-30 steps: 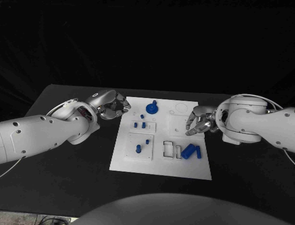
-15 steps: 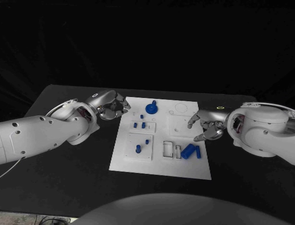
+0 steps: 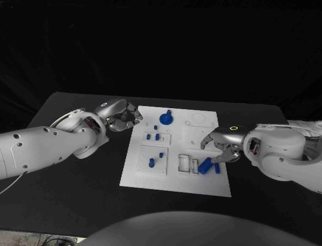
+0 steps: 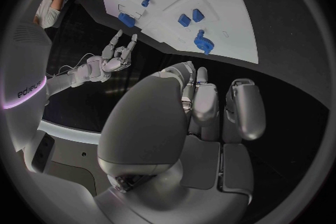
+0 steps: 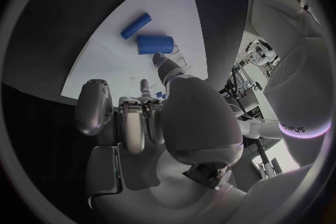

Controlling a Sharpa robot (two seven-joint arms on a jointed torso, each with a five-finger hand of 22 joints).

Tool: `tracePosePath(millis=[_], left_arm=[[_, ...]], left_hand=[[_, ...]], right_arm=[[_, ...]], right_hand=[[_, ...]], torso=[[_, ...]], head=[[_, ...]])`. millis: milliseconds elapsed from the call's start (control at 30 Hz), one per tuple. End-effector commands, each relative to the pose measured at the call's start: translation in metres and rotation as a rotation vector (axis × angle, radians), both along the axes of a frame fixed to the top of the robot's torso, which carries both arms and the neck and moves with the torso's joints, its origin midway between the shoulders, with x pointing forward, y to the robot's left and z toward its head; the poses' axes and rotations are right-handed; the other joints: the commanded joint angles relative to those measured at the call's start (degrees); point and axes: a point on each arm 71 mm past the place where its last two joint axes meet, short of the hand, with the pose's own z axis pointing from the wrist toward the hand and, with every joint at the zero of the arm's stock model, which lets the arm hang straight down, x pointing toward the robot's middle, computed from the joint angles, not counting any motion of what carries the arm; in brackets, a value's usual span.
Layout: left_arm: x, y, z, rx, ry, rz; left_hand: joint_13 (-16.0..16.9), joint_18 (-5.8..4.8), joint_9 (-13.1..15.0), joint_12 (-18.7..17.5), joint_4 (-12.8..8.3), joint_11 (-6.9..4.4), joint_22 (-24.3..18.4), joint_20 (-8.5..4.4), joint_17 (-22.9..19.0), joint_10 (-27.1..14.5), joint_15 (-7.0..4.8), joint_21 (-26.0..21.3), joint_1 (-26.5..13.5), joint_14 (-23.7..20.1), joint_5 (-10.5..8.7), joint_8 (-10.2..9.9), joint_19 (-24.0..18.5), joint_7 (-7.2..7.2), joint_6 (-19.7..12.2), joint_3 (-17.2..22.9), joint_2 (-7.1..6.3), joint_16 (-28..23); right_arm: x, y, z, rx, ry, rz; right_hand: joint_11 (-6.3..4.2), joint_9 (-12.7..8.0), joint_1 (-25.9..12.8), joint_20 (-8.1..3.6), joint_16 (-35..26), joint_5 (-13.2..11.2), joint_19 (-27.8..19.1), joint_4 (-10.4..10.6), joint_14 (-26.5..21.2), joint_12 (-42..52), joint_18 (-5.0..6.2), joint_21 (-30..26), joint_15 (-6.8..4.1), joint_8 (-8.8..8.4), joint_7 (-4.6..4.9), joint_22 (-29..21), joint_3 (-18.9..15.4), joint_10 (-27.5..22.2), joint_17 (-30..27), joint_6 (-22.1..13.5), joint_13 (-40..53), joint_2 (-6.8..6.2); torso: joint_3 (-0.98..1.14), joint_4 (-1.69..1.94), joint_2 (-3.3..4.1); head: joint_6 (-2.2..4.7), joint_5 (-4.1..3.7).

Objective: Assemble the parts on the task board

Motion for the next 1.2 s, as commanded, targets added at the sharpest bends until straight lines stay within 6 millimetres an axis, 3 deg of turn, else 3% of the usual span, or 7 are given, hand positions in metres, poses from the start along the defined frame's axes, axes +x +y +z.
tracePosePath(millis=[33, 167, 433, 800, 933, 1000, 1200], left_arm=[[-0.001, -0.002, -0.001, 0.003, 0.012, -0.014], [-0.001, -0.002, -0.001, 0.003, 0.013, -0.016], [-0.001, -0.001, -0.001, 0.004, 0.015, -0.016], [-0.001, -0.002, -0.002, 0.006, 0.02, -0.018], [-0.001, -0.002, -0.002, 0.007, 0.021, -0.019], [-0.001, -0.002, -0.002, 0.007, 0.023, -0.021], [-0.002, -0.002, -0.002, 0.008, 0.025, -0.025]], left_hand=[[0.0, 0.47, 0.1, 0.4, 0.3, -0.02, 10.9, 0.38, -0.1, 0.3, -0.09, -0.3, 0.2, -0.3, 0.38, 0.2, 0.1, 0.18, 0.4, 0.1, 0.2, -0.2], [0.0, 0.47, 0.1, 0.4, 0.3, -0.02, 10.9, 0.38, -0.1, 0.3, -0.09, -0.3, 0.2, -0.3, 0.38, 0.2, 0.1, 0.18, 0.4, 0.1, 0.2, -0.2], [0.0, 0.47, 0.1, 0.4, 0.3, -0.02, 10.9, 0.38, -0.1, 0.3, -0.09, -0.3, 0.2, -0.3, 0.38, 0.2, 0.1, 0.18, 0.4, 0.1, 0.2, -0.2], [0.0, 0.48, 0.1, 0.4, 0.3, -0.03, 10.9, 0.4, -0.1, 0.4, -0.07, -0.3, 0.2, -0.3, 0.43, 0.3, 0.0, 0.17, 0.4, 0.1, 0.3, -0.2], [0.0, 0.48, 0.1, 0.4, 0.3, -0.03, 10.9, 0.4, -0.1, 0.4, -0.07, -0.3, 0.2, -0.3, 0.43, 0.3, 0.0, 0.17, 0.4, 0.1, 0.3, -0.2], [0.0, 0.48, 0.1, 0.4, 0.3, -0.03, 10.9, 0.4, -0.1, 0.4, -0.07, -0.3, 0.2, -0.3, 0.43, 0.3, 0.0, 0.17, 0.4, 0.1, 0.3, -0.2], [0.0, 0.48, 0.1, 0.4, 0.3, -0.03, 10.9, 0.4, -0.1, 0.4, -0.07, -0.3, 0.2, -0.3, 0.43, 0.3, 0.0, 0.17, 0.4, 0.1, 0.3, -0.2]], right_arm=[[-0.002, 0.003, -0.005, -0.045, -0.005, 0.054], [-0.004, 0.005, -0.011, -0.061, 0.021, 0.063], [-0.007, 0.009, -0.021, -0.093, 0.072, 0.074], [-0.009, 0.012, -0.029, -0.116, 0.106, 0.084], [-0.009, 0.014, -0.031, -0.123, 0.111, 0.09], [-0.008, 0.014, -0.032, -0.124, 0.111, 0.091], [-0.006, 0.015, -0.033, -0.115, 0.099, 0.085]], right_hand=[[-0.4, 0.0, 1.8, -0.27, 0.2, 1.9, -0.1, 0.0, 6.0, 0.2, -0.57, 0.3, -0.35, 0.02, -0.06, 9.4, -0.2, 6.0, 15.1, -0.1, 15.1, -0.06], [-0.37, 0.2, 3.1, -0.39, 0.2, 5.6, 0.0, -0.2, 6.0, 0.2, -0.6, 0.4, -0.44, 0.54, 0.28, 9.5, -0.1, 6.0, 15.1, 0.2, 15.1, -0.18], [0.15, 0.8, 2.3, -0.45, 0.2, 2.4, -0.3, 1.8, 6.0, 0.2, -0.51, -0.1, -0.49, 1.23, 0.87, 9.3, -1.6, 6.0, 15.1, -1.7, 15.1, -1.01], [0.27, 1.4, 3.5, -0.41, 0.2, 3.0, -0.5, 2.1, 6.0, 0.2, -0.45, -0.5, -0.45, 2.37, 0.99, 9.2, -1.6, 6.0, 15.1, -1.3, 15.1, -0.97], [0.31, 2.3, 5.5, -0.38, 0.2, 6.2, -0.6, 1.5, 6.0, 0.2, -0.44, -0.6, -0.45, 3.79, 0.95, 9.2, -1.1, 6.0, 15.1, -1.2, 15.1, -0.83], [0.27, 2.8, 6.8, -0.44, 0.2, 9.5, -0.1, 0.5, 6.0, 0.2, -0.59, 0.1, -0.57, 4.42, 0.93, 9.4, -0.3, 6.0, 15.1, -1.8, 15.1, -0.66], [-0.1, 4.5, 8.8, -0.8, 0.2, 14.4, 0.7, -2.0, 6.0, 0.2, -0.82, 1.5, -0.91, 7.38, -0.26, 9.8, 2.2, 6.0, 15.1, -1.2, 15.1, 0.16]], torso=[[-0.03, 0.04, -0.1], [-0.01, 0.03, -0.11], [-0.06, 0.07, -0.1], [-0.06, 0.09, -0.18], [-0.07, 0.11, -0.18], [-0.08, 0.14, -0.18], [-0.12, 0.18, -0.2]], head=[[0.01, -0.05], [0.01, 0.07], [0.01, 0.08], [0.01, 0.05], [0.01, -0.02], [0.01, -0.07], [0.01, 0.1]])
